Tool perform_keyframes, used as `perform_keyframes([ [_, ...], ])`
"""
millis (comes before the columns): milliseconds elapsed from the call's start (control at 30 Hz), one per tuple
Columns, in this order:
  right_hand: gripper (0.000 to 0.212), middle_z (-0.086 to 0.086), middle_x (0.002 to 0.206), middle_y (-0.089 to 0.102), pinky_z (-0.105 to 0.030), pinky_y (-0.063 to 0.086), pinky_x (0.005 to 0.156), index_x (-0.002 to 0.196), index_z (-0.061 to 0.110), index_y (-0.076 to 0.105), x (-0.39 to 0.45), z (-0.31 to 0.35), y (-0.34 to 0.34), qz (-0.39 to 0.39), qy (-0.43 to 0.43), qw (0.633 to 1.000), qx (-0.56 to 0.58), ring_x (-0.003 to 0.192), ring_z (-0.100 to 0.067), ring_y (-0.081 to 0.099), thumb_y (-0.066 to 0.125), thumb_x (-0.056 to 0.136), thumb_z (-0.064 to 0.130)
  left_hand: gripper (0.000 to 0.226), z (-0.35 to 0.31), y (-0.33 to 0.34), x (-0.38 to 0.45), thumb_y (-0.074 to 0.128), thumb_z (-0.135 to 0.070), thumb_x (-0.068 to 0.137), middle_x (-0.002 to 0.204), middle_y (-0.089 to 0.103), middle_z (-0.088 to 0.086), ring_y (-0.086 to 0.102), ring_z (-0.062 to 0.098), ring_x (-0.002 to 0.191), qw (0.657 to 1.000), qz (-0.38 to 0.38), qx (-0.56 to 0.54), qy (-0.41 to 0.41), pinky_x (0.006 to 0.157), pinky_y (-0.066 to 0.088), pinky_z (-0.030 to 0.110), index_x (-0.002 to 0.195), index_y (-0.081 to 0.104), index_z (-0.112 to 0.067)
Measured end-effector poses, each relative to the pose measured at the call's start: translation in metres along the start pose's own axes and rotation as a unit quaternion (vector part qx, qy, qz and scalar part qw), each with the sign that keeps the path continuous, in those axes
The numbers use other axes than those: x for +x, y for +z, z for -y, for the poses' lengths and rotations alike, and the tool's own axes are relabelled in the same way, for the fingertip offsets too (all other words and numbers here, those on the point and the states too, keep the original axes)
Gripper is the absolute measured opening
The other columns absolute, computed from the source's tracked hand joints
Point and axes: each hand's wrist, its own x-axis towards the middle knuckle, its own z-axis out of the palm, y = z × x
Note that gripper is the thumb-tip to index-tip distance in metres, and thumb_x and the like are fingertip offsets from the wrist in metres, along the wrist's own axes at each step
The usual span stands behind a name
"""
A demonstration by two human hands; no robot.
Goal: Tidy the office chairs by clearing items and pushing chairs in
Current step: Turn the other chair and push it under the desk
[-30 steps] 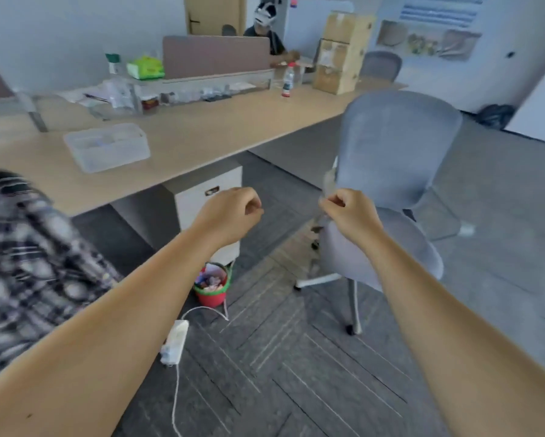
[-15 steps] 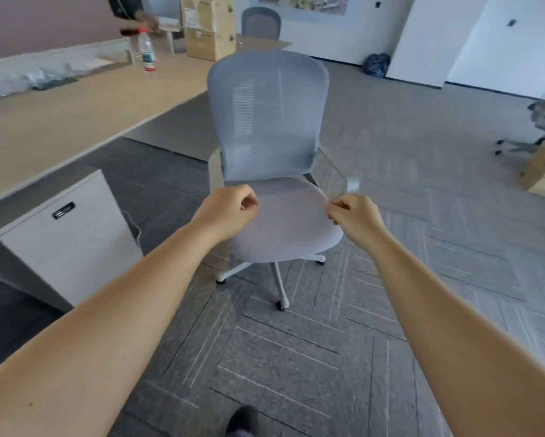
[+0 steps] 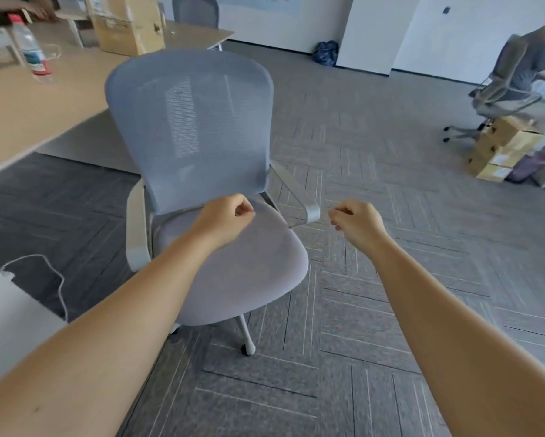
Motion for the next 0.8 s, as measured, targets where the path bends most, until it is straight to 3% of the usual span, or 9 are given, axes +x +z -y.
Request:
perform_keyframes([
  [100,0.024,-0.010,0.081,0.058,-0.025,0.034,0.053,0.093,-0.003,0.063,0.042,-0.007,-0.009,-0.003,0.011,1.000,0.009,0.074,-0.021,0.050,0.050,0.087,0.015,0.020,-0.010,0.013,0.043,0.050,-0.020,0.087,0.090,0.057,-0.001,0.052,0.018,0.086,1.000,0.015,-0.010,-0.008,0.069,0.035,0.023,0.100,0.062,-0.010],
  [167,0.022,-0.010,0.083,0.060,-0.024,0.036,0.054,0.092,-0.001,0.064,0.071,-0.015,-0.014,-0.004,0.023,0.999,0.022,0.076,-0.020,0.051,0.050,0.086,0.016,0.020,-0.016,0.023,0.070,0.049,-0.021,0.088,0.090,0.057,-0.001,0.051,0.019,0.081,0.999,0.028,-0.012,-0.013,0.057,0.037,0.023,0.100,0.061,-0.011],
  [300,0.030,-0.028,0.097,0.066,-0.025,0.033,0.054,0.099,-0.009,0.063,0.137,-0.033,-0.017,0.009,0.028,0.999,0.031,0.074,-0.021,0.048,0.051,0.085,0.015,0.020,-0.024,0.050,0.125,0.048,-0.022,0.088,0.089,0.057,-0.002,0.050,0.018,0.078,0.999,0.024,-0.009,-0.035,0.055,0.035,0.018,0.100,0.061,-0.012],
  [433,0.031,-0.018,0.075,0.053,-0.025,0.029,0.053,0.093,-0.014,0.060,0.219,-0.054,-0.020,0.060,0.023,0.998,0.020,0.064,-0.020,0.041,0.049,0.084,0.014,0.022,-0.029,0.090,0.185,0.047,-0.024,0.088,0.094,0.057,-0.001,0.049,0.018,0.080,0.996,0.011,-0.019,-0.086,0.055,0.036,0.022,0.102,0.060,-0.012],
  [533,0.030,-0.020,0.076,0.052,-0.025,0.029,0.053,0.087,-0.016,0.057,0.287,-0.071,-0.021,0.108,0.004,0.994,0.004,0.062,-0.028,0.044,0.047,0.083,0.013,0.025,-0.031,0.132,0.229,0.047,-0.025,0.088,0.109,0.062,0.004,0.055,0.023,0.097,0.988,-0.017,-0.029,-0.149,0.070,0.036,0.025,0.105,0.059,-0.011],
  [600,0.033,-0.035,0.091,0.061,-0.030,0.035,0.058,0.098,-0.017,0.056,0.330,-0.086,-0.019,0.136,-0.009,0.991,-0.003,0.080,-0.046,0.057,0.047,0.083,0.011,0.027,-0.029,0.164,0.257,0.048,-0.024,0.088,0.120,0.061,0.006,0.055,0.024,0.110,0.978,-0.025,-0.043,-0.201,0.077,0.037,0.026,0.109,0.057,-0.010],
  [633,0.032,-0.035,0.098,0.062,-0.033,0.039,0.060,0.098,-0.017,0.056,0.349,-0.094,-0.017,0.154,-0.011,0.988,-0.008,0.088,-0.047,0.059,0.047,0.084,0.011,0.029,-0.028,0.180,0.270,0.048,-0.024,0.088,0.125,0.059,0.006,0.054,0.025,0.113,0.972,-0.026,-0.050,-0.229,0.081,0.038,0.029,0.112,0.055,-0.010],
  [733,0.016,-0.015,0.085,0.061,-0.026,0.039,0.056,0.083,0.005,0.059,0.394,-0.114,-0.008,0.213,-0.013,0.977,-0.017,0.077,-0.027,0.055,0.047,0.086,0.014,0.038,-0.023,0.227,0.304,0.049,-0.023,0.088,0.134,0.050,0.010,0.050,0.029,0.118,0.950,-0.013,-0.082,-0.300,0.091,0.039,0.032,0.123,0.047,-0.009],
  [800,0.013,-0.009,0.082,0.056,-0.025,0.035,0.055,0.080,0.010,0.058,0.416,-0.125,0.002,0.243,-0.013,0.970,-0.013,0.077,-0.020,0.050,0.048,0.086,0.016,0.047,-0.019,0.254,0.323,0.050,-0.025,0.088,0.139,0.044,0.011,0.045,0.028,0.124,0.937,-0.010,-0.095,-0.337,0.096,0.036,0.032,0.130,0.039,-0.008],
])
